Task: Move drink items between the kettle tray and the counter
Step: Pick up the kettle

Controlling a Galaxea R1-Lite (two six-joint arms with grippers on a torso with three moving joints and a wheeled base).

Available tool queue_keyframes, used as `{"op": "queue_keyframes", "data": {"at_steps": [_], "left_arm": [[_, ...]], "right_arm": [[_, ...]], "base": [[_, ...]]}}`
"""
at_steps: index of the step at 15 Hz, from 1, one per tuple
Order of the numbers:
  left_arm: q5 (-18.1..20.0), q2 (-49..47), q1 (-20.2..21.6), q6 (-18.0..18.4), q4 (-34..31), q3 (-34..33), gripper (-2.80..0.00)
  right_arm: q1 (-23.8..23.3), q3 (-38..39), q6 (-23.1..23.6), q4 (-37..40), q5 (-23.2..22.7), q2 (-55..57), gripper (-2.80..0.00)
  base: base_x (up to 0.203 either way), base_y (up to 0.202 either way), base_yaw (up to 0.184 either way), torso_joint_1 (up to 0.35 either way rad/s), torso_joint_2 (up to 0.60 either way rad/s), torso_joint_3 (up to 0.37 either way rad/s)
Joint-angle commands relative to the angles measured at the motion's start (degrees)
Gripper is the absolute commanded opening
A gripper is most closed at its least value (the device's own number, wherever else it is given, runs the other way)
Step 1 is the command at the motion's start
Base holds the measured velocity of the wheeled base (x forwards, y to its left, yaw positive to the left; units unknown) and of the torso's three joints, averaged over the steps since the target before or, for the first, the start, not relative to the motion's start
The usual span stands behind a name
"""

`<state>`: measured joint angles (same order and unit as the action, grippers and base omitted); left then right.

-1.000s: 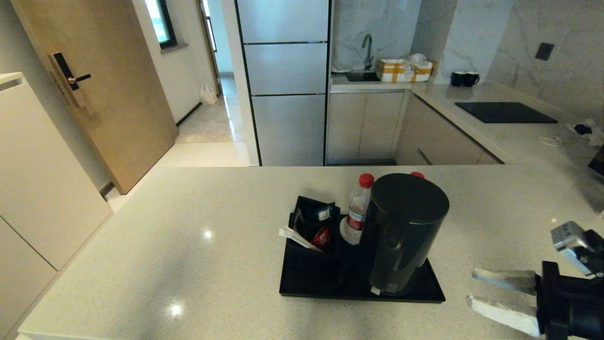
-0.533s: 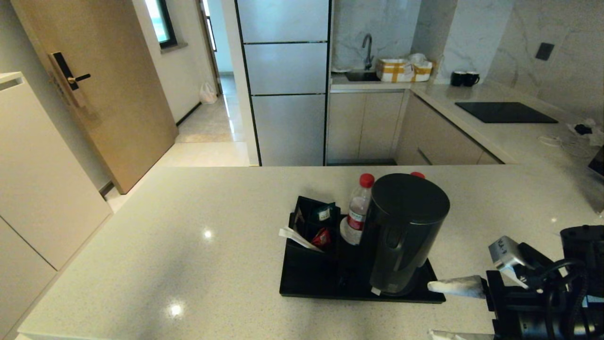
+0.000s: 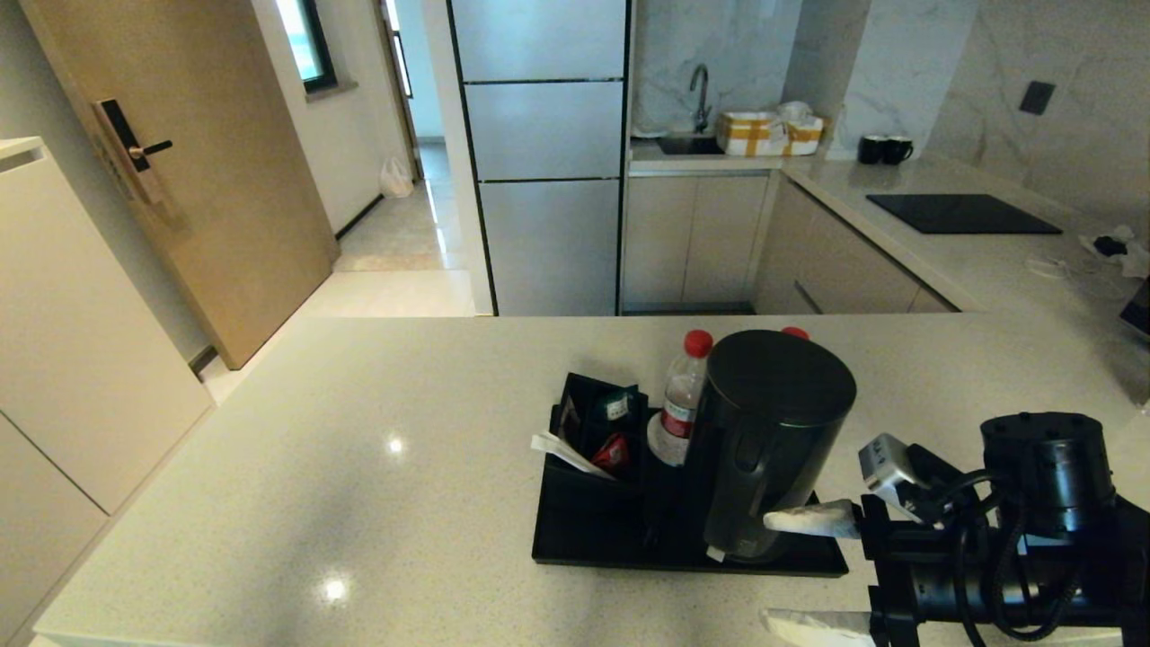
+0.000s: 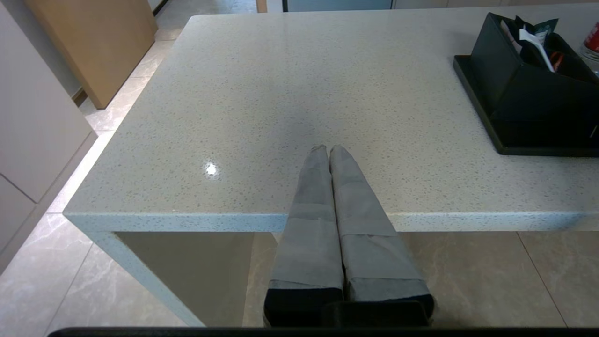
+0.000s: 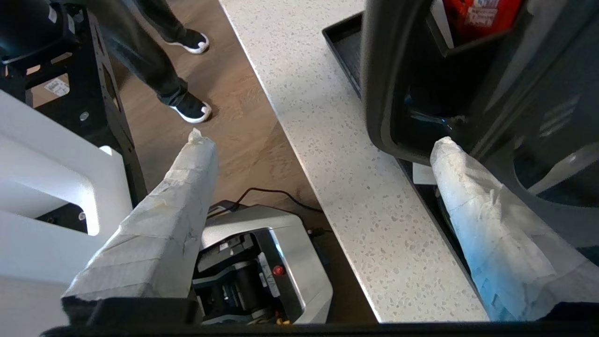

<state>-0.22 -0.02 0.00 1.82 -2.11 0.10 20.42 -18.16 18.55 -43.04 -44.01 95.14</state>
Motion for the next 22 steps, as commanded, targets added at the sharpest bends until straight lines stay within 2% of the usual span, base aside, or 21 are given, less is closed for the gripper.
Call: {"op": "queue_keyframes", "data": {"at_steps": [1, 4, 6, 7, 11, 22], "left_arm": [[-0.04, 0.02, 0.09, -0.06, 0.0, -0.01, -2.8], [-0.04, 0.02, 0.0, -0.06, 0.0, -0.01, -2.8], [-0.04, 0.02, 0.0, -0.06, 0.0, -0.01, -2.8], [-0.04, 0.02, 0.0, -0.06, 0.0, -0.01, -2.8], [-0.04, 0.02, 0.0, -0.06, 0.0, -0.01, -2.8], [-0.04, 0.02, 0.0, -0.06, 0.0, -0.01, -2.8]], "right_arm": [[0.69, -0.76, -0.68, -2.07, 0.52, 1.32, 0.0], [3.53, -4.55, -3.89, -14.8, 4.25, 12.61, 0.0], [5.46, -9.21, -7.52, -19.68, 5.96, 15.98, 0.0], [6.43, -11.23, -9.04, -20.4, 6.5, 16.46, 0.0], [7.09, -13.74, -9.32, -20.68, 8.33, 18.06, 0.0], [7.09, -11.28, -9.23, -21.64, 8.41, 17.97, 0.0]], "base": [[0.0, 0.0, 0.0, 0.0, 0.0, 0.0], [0.0, 0.0, 0.0, 0.0, 0.0, 0.0], [0.0, 0.0, 0.0, 0.0, 0.0, 0.0], [0.0, 0.0, 0.0, 0.0, 0.0, 0.0], [0.0, 0.0, 0.0, 0.0, 0.0, 0.0], [0.0, 0.0, 0.0, 0.0, 0.0, 0.0]]}}
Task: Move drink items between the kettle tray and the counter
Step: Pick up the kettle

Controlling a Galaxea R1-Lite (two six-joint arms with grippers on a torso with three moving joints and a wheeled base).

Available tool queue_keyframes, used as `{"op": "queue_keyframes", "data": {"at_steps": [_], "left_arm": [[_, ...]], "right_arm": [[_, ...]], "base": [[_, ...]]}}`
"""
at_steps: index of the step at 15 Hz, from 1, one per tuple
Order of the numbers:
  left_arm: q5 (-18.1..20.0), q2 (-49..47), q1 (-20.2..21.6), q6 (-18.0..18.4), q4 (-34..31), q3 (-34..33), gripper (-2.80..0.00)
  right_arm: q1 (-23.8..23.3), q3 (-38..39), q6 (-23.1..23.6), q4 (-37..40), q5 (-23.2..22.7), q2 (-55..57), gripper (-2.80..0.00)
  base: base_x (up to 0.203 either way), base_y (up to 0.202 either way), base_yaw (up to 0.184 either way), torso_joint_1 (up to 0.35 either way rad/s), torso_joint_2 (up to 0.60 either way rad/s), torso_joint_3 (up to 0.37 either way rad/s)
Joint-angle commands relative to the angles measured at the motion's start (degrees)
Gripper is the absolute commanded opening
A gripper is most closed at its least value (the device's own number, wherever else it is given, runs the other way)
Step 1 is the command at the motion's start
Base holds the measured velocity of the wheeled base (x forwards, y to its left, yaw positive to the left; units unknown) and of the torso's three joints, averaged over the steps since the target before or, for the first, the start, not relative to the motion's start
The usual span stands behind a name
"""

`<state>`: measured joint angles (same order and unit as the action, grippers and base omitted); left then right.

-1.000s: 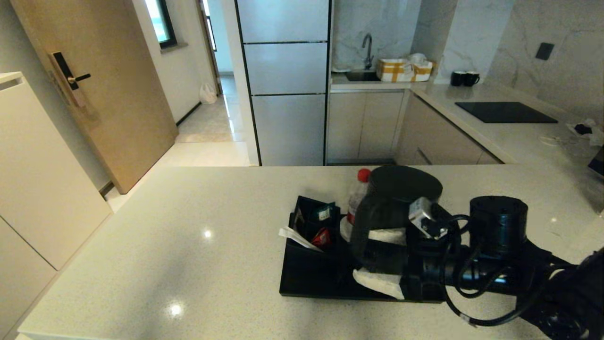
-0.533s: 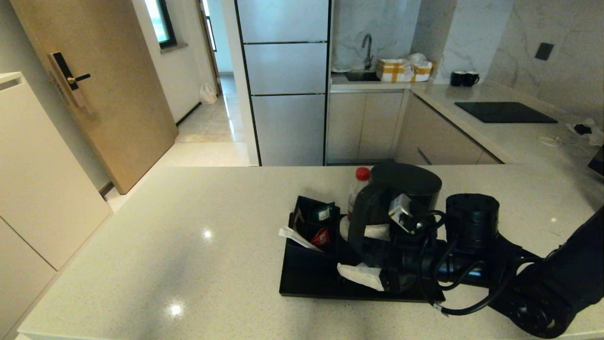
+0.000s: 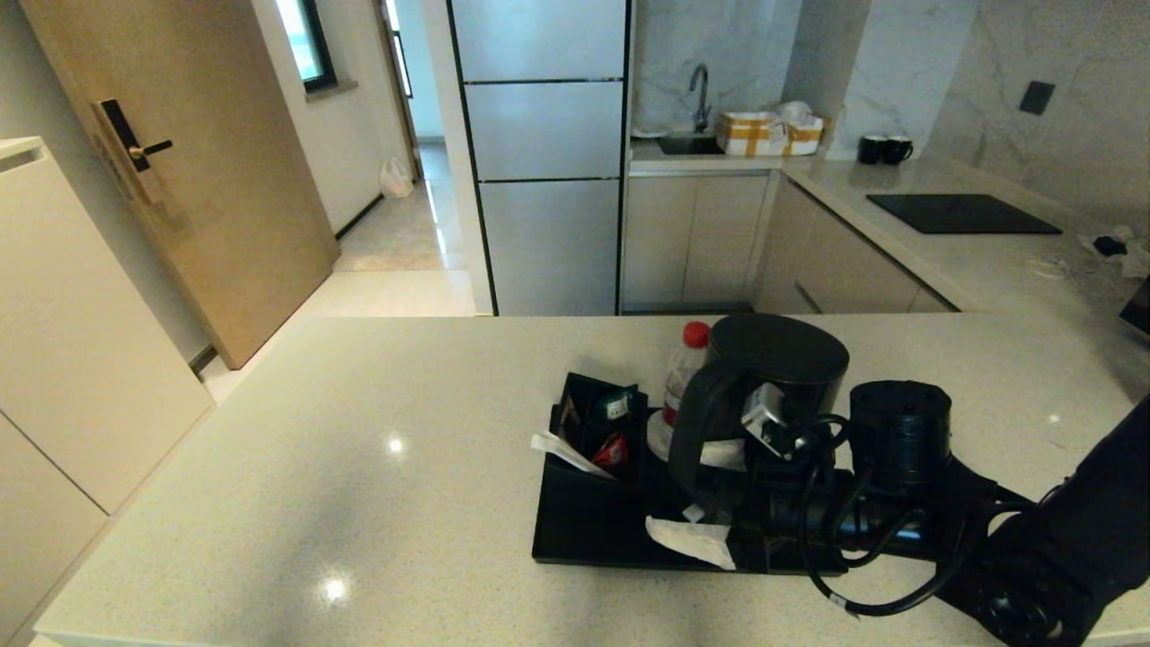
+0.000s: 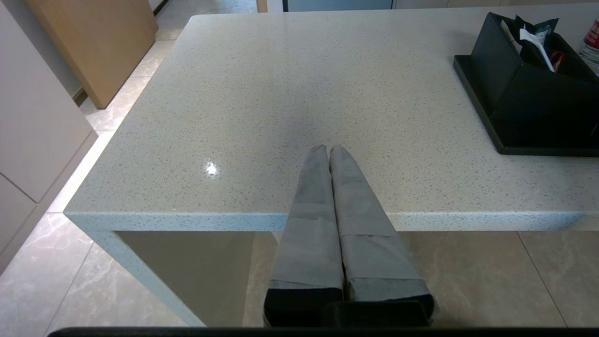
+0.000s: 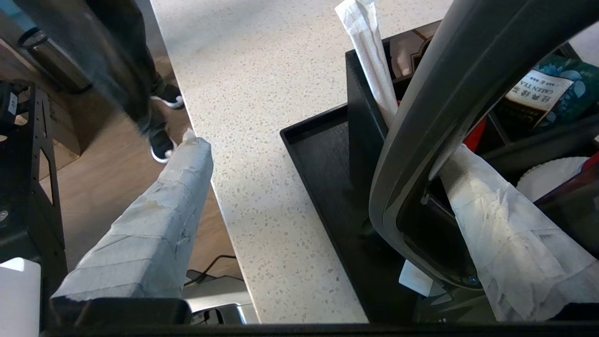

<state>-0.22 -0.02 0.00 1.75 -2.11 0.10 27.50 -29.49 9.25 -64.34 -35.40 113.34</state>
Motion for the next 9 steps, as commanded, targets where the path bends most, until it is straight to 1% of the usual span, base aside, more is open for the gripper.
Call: {"op": "queue_keyframes", "data": {"at_steps": [1, 2, 4, 5, 6, 7, 9], "left_arm": [[-0.04, 0.02, 0.0, 0.0, 0.0, -0.01, -2.8], [-0.04, 0.02, 0.0, 0.0, 0.0, -0.01, -2.8], [-0.04, 0.02, 0.0, 0.0, 0.0, -0.01, -2.8], [-0.04, 0.02, 0.0, 0.0, 0.0, -0.01, -2.8], [-0.04, 0.02, 0.0, 0.0, 0.0, -0.01, -2.8], [-0.04, 0.02, 0.0, 0.0, 0.0, -0.01, -2.8], [-0.04, 0.02, 0.09, 0.0, 0.0, -0.01, -2.8]], "right_arm": [[0.5, 0.55, 0.14, -0.98, 0.18, 0.06, 0.0], [1.76, 2.59, 0.26, -2.21, 0.82, 0.61, 0.0], [2.36, 3.26, 0.37, -3.34, 1.72, 1.08, 0.0], [3.0, 4.9, 0.44, -6.71, 3.65, 2.76, 0.0], [3.44, 5.67, 0.5, -8.26, 4.82, 3.38, 0.0], [3.45, 5.69, 0.5, -8.29, 4.85, 3.4, 0.0], [4.23, 6.29, 0.38, -12.84, 7.35, 6.78, 0.0]], "base": [[0.0, 0.0, 0.0, 0.0, 0.0, 0.0], [0.0, 0.0, 0.0, 0.0, 0.0, 0.0], [0.0, 0.0, 0.0, 0.0, 0.0, 0.0], [0.0, 0.0, 0.0, 0.0, 0.0, 0.0], [0.0, 0.0, 0.0, 0.0, 0.0, 0.0], [0.0, 0.0, 0.0, 0.0, 0.0, 0.0], [0.0, 0.0, 0.0, 0.0, 0.0, 0.0]]}}
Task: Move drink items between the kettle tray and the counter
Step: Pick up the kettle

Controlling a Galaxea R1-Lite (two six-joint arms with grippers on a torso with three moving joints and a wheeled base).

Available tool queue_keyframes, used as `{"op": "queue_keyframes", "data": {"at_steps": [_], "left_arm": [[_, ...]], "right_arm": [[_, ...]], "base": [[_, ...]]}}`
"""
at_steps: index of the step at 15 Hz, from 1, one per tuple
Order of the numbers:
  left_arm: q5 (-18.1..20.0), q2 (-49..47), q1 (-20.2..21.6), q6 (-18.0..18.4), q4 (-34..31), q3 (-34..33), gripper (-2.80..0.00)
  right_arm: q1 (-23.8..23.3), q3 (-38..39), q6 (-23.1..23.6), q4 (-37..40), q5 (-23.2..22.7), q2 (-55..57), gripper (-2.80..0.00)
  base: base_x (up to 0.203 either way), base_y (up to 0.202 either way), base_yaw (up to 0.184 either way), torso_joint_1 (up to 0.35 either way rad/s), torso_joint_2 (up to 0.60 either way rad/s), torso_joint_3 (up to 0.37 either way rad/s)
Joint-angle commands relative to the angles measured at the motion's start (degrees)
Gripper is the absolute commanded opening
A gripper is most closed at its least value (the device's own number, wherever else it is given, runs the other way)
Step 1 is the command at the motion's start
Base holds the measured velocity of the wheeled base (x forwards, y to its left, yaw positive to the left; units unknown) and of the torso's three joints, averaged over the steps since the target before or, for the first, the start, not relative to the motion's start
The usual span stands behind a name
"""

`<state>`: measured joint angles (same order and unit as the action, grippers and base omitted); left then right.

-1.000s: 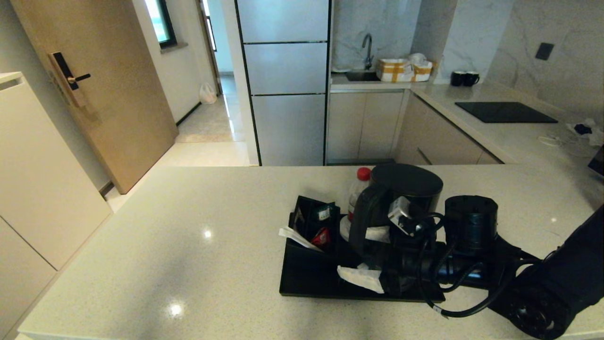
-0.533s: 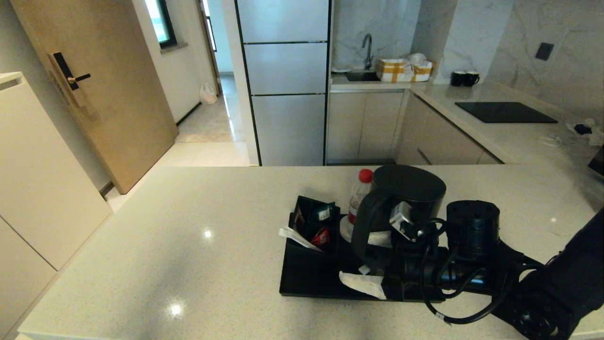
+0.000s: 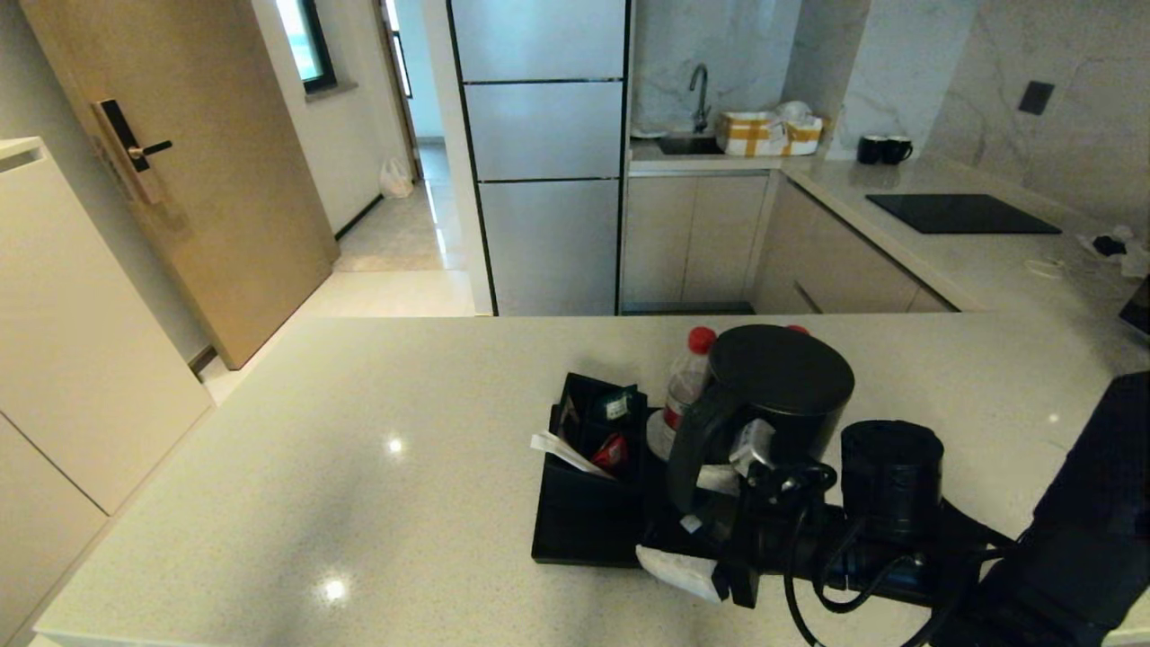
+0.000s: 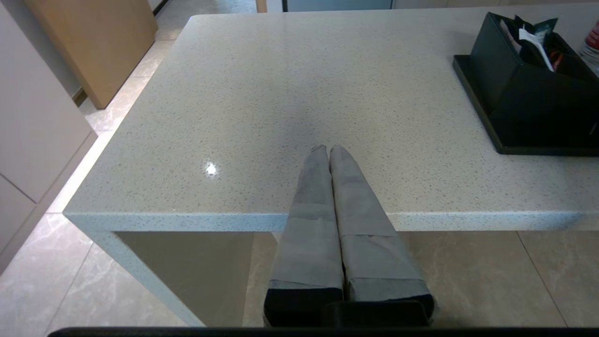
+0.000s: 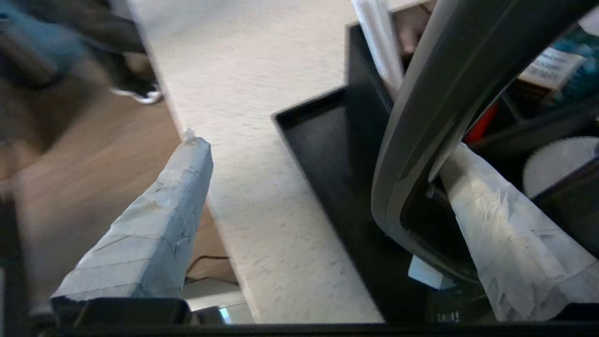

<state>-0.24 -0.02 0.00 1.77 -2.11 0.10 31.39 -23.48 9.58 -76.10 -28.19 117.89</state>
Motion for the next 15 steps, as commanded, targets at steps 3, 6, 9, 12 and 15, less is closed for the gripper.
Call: {"op": "queue_keyframes", "data": {"at_steps": [3, 6, 9, 12, 15], "left_arm": [[-0.02, 0.02, 0.09, -0.01, 0.0, -0.01, -2.8], [-0.02, 0.02, 0.09, -0.01, 0.0, -0.01, -2.8], [-0.02, 0.02, 0.0, -0.01, 0.0, -0.01, -2.8], [-0.02, 0.02, 0.0, -0.01, 0.0, -0.01, -2.8], [-0.02, 0.02, 0.07, -0.01, 0.0, -0.01, -2.8]], "right_arm": [[0.86, 0.36, 0.0, -2.56, 1.56, 2.96, 0.0], [0.86, 0.36, 0.0, -2.56, 1.56, 2.96, 0.0], [1.42, -1.7, -0.19, -2.38, 2.9, 3.8, 0.0], [2.18, -3.33, -0.35, -2.38, 4.11, 4.81, 0.0], [2.18, -3.16, -0.27, -2.56, 4.11, 5.42, 0.0]], "base": [[0.0, 0.0, 0.0, 0.0, 0.0, 0.0], [0.0, 0.0, 0.0, 0.0, 0.0, 0.0], [0.0, 0.0, 0.0, 0.0, 0.0, 0.0], [0.0, 0.0, 0.0, 0.0, 0.0, 0.0], [0.0, 0.0, 0.0, 0.0, 0.0, 0.0]]}}
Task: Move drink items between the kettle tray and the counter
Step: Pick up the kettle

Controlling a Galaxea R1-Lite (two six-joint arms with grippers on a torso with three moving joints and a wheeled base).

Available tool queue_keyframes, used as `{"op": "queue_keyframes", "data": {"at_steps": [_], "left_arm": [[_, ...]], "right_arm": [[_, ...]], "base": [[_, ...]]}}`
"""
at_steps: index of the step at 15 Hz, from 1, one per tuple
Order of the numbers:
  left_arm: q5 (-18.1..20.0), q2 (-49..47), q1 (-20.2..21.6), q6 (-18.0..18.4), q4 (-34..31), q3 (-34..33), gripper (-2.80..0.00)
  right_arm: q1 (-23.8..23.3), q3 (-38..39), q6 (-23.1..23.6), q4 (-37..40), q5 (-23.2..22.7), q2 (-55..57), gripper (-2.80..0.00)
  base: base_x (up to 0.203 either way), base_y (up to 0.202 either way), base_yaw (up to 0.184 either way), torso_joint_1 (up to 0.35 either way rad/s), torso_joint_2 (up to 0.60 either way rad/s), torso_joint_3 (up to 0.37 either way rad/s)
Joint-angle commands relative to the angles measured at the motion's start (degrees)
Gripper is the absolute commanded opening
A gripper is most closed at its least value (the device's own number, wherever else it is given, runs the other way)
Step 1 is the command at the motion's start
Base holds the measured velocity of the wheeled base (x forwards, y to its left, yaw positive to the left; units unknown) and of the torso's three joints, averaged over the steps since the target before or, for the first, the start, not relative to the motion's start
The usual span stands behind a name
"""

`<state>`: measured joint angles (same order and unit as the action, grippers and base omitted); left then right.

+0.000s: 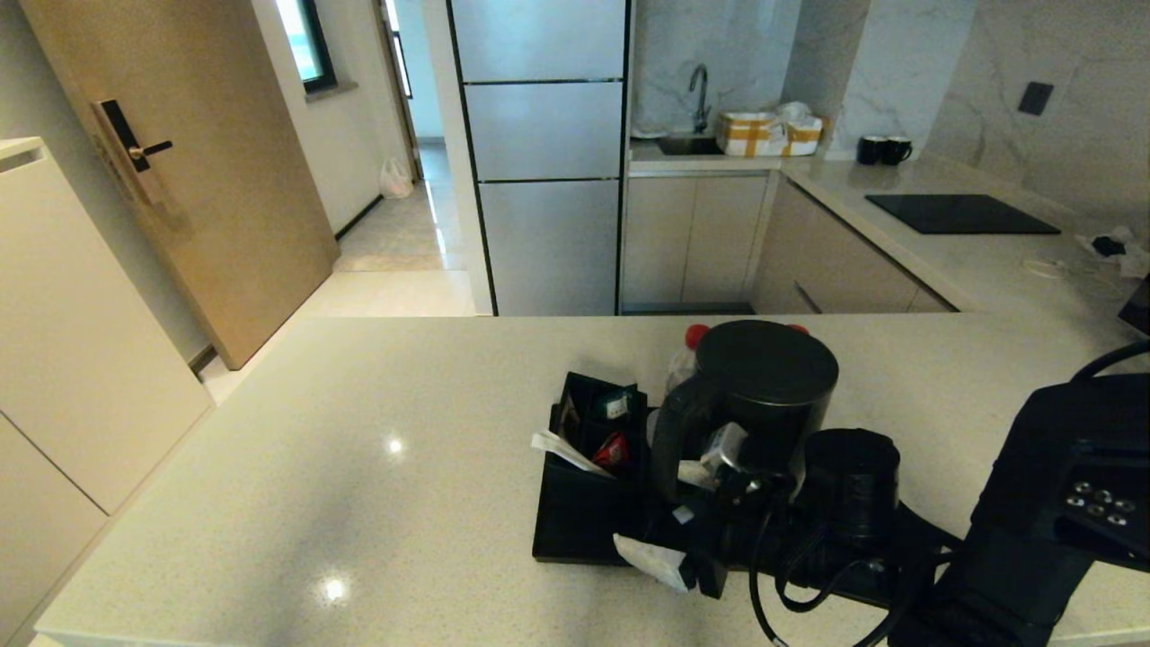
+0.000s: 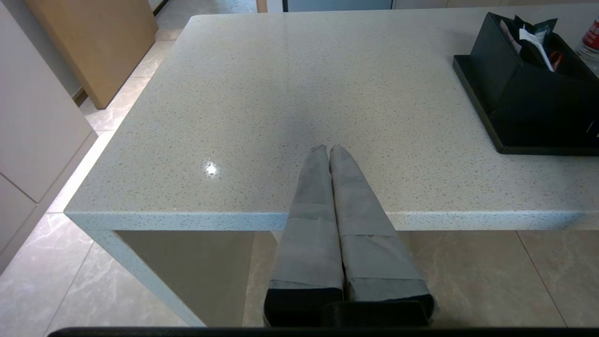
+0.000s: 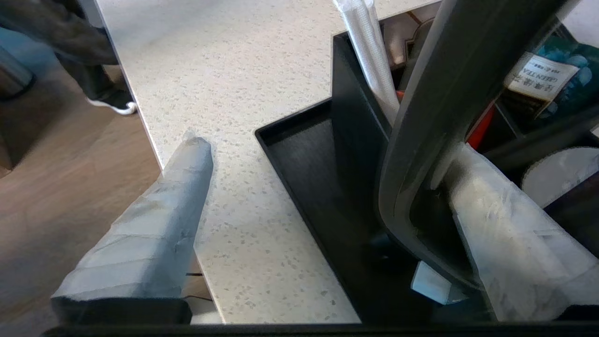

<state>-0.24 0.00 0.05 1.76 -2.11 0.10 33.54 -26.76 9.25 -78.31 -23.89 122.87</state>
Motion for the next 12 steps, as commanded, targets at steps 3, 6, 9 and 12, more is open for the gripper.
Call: {"op": "queue_keyframes", "data": {"at_steps": [3, 6, 9, 12], "left_arm": [[-0.02, 0.0, -0.05, 0.0, 0.0, -0.01, -2.8], [-0.02, 0.0, -0.05, 0.0, 0.0, -0.01, -2.8], [-0.02, 0.0, -0.05, 0.0, 0.0, -0.01, -2.8], [-0.02, 0.0, -0.05, 0.0, 0.0, -0.01, -2.8]], "right_arm": [[0.04, 0.66, -0.02, -0.36, -0.19, 0.09, -2.8], [0.04, 1.09, -0.02, -0.36, -0.19, -0.26, -2.8], [-0.41, 4.94, 0.05, -1.95, -0.26, -0.04, -2.8], [-1.15, 6.06, -0.01, -3.76, -0.28, 0.07, -2.8]], "base": [[0.0, 0.0, 0.0, 0.0, 0.0, 0.0], [0.0, 0.0, 0.0, 0.0, 0.0, 0.0], [0.0, 0.0, 0.0, 0.0, 0.0, 0.0], [0.0, 0.0, 0.0, 0.0, 0.0, 0.0]]}}
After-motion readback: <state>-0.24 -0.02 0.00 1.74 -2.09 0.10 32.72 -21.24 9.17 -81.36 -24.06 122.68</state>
